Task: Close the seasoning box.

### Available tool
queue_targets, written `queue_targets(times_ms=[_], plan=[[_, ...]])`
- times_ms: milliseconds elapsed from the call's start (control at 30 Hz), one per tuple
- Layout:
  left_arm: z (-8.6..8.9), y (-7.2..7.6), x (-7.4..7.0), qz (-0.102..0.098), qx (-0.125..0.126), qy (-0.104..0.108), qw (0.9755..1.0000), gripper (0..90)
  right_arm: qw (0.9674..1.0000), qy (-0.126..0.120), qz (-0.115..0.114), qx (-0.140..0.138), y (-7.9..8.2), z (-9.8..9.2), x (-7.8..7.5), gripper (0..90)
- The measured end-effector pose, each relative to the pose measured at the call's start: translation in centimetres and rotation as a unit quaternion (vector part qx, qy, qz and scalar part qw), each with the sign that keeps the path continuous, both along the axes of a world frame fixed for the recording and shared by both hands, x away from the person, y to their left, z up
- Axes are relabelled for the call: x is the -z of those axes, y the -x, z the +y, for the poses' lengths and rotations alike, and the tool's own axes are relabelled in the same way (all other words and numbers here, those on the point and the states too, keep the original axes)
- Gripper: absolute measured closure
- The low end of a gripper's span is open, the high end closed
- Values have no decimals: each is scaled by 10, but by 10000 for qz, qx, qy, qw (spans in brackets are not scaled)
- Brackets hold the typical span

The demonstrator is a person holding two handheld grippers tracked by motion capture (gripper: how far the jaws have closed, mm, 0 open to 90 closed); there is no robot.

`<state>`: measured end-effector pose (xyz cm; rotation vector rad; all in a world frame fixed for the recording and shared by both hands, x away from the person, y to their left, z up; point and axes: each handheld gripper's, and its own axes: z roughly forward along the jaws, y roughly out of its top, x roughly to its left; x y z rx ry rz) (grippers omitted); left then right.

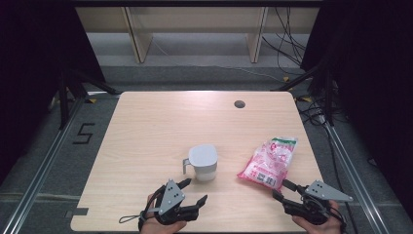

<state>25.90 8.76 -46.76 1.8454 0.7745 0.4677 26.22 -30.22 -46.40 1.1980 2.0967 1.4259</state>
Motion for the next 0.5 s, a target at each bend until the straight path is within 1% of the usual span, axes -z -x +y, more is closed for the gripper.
queue_targets(times_ms=[33,67,100,133,167,200,233,267,300,333,367,400,433,467,500], plan=[[0,1,2,5,0,-28,10000,287,10000,34,-45,-61,0,0,0,429],[0,2,3,30,-5,-6,10000,286,9999,10,-83,-98,1,1,1,426],[1,3,4,50,4,-45,10000,286,10000,22,8,-92,3,2,0,426],[1,4,6,40,-9,-38,10000,285,9997,112,-114,-165,2,2,1,425],[1,5,7,55,-2,-39,10000,285,9997,127,-120,-181,4,2,1,424],[2,5,8,46,19,-27,10000,285,9998,106,-20,-167,6,4,1,424],[2,6,9,46,-10,14,10000,285,9996,148,-50,-233,6,4,1,424],[3,6,10,54,8,-30,10000,285,9995,184,-85,-235,6,4,1,424],[4,6,11,68,-23,-38,10000,285,9994,131,-85,-319,7,5,2,424],[4,6,12,100,-54,-51,9999,285,9994,210,-45,-256,9,5,1,424],[5,6,13,111,-43,-59,9999,285,9992,234,-169,-292,8,5,2,424],[5,6,14,133,-73,-58,9999,285,9994,170,-44,-308,9,5,2,424],[6,6,15,169,-85,-85,9998,285,9988,269,-214,-336,7,4,3,423],[5,5,18,126,-66,-2,9999,285,9993,199,-105,-306,9,5,3,424],[6,6,18,177,-73,-120,9997,284,9996,134,54,-223,12,5,2,423]])
